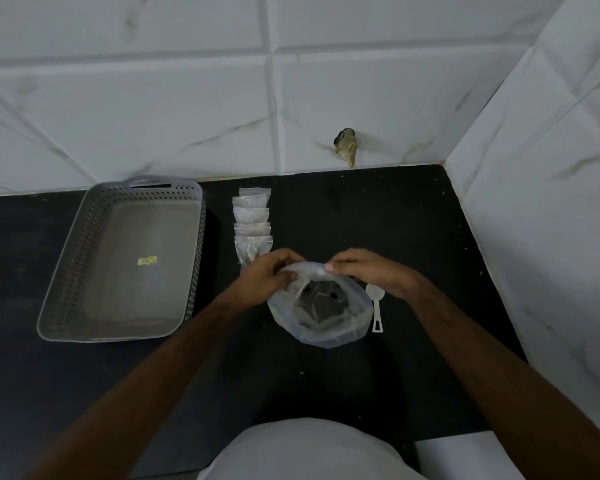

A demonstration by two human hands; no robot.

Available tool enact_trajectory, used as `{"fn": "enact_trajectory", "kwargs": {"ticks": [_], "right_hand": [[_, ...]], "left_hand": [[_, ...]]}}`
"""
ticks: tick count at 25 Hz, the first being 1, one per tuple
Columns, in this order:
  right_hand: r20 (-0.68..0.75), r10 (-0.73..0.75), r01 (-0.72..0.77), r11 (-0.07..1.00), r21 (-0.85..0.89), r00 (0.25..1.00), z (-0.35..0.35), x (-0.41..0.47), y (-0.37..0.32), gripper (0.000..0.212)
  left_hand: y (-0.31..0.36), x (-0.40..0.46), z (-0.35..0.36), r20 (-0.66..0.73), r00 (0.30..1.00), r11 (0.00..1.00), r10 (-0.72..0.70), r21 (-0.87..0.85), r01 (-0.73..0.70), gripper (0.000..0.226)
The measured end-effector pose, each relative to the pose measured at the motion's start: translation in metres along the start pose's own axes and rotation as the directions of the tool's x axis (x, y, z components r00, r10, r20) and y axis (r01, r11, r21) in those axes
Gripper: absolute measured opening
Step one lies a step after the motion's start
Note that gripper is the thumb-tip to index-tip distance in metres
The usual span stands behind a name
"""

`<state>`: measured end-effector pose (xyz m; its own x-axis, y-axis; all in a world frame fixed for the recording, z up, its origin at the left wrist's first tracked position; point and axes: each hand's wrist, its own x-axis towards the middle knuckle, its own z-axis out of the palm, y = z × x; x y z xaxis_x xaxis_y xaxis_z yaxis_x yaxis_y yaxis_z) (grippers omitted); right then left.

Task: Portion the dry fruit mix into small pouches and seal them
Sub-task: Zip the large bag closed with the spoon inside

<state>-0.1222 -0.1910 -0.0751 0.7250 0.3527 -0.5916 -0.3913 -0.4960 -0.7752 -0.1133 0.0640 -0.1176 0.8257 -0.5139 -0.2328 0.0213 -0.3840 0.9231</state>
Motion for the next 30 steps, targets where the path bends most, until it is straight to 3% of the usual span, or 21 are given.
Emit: {"fn": "enact_trajectory", "kwargs": {"ticks": [3,6,8,10,13,15,17,19,21,24,27,30], "right_hand": [[0.125,0.011,-0.017,0.999,0.049,0.992,0.006,0.008,0.003,0.032],[0.129,-0.018,0.008,0.997,0.07,0.991,0.008,0.01,0.006,0.025],[0.051,-0.059,0.057,0.997,0.056,0.997,0.009,0.008,0.005,0.015],[-0.124,-0.11,0.102,0.992,-0.075,0.986,0.01,0.006,0.003,0.012],[-0.317,-0.259,0.121,0.91,-0.397,0.912,0.016,0.002,0.001,0.015],[-0.343,-0.345,0.087,0.804,-0.588,0.874,0.021,0.002,0.002,0.018],[-0.333,-0.345,0.059,0.767,-0.639,0.878,0.023,0.003,0.004,0.02],[-0.318,-0.278,0.073,0.845,-0.53,0.906,0.02,0.002,0.006,0.02],[-0.268,-0.16,0.09,0.963,-0.256,0.95,0.012,-0.002,0.009,0.021],[-0.088,-0.053,0.06,0.995,0.075,0.995,-0.005,-0.014,0.013,0.026],[0.047,-0.05,0.036,0.966,0.256,0.998,-0.013,-0.021,0.02,0.027],[0.003,-0.014,0.011,0.893,0.449,1.0,-0.009,-0.019,0.025,0.022]], "left_hand": [[0.012,0.004,0.003,0.001,0.994,0.983,0.106,0.153,-0.105,0.032],[0.015,0.005,0.007,-0.117,0.973,0.938,0.198,0.31,-0.154,0.031],[0.007,0.006,0.004,-0.134,0.967,0.874,0.218,0.468,-0.132,0.026],[0.001,0.007,0.001,-0.104,0.974,0.826,0.203,0.552,-0.114,0.017],[0.01,0.005,-0.003,-0.047,0.989,0.894,0.137,0.436,-0.103,0.016],[0.021,0.003,-0.006,-0.002,1.0,0.974,0.031,0.226,-0.03,0.018],[0.025,0.004,-0.012,0.042,0.999,0.992,-0.034,0.12,0.029,0.014],[0.025,0.004,-0.016,-0.016,1.0,0.979,-0.026,0.202,0.028,0.009],[0.025,0.001,-0.017,-0.212,0.977,0.96,0.038,0.28,0.023,0.008],[0.021,-0.001,-0.022,-0.407,0.91,0.971,0.078,0.239,0.024,0.014],[0.017,0.002,-0.023,-0.413,0.911,0.976,-0.005,0.197,0.095,0.013],[0.01,-0.001,-0.026,-0.367,0.922,0.932,-0.124,0.277,0.235,0.016]]}}
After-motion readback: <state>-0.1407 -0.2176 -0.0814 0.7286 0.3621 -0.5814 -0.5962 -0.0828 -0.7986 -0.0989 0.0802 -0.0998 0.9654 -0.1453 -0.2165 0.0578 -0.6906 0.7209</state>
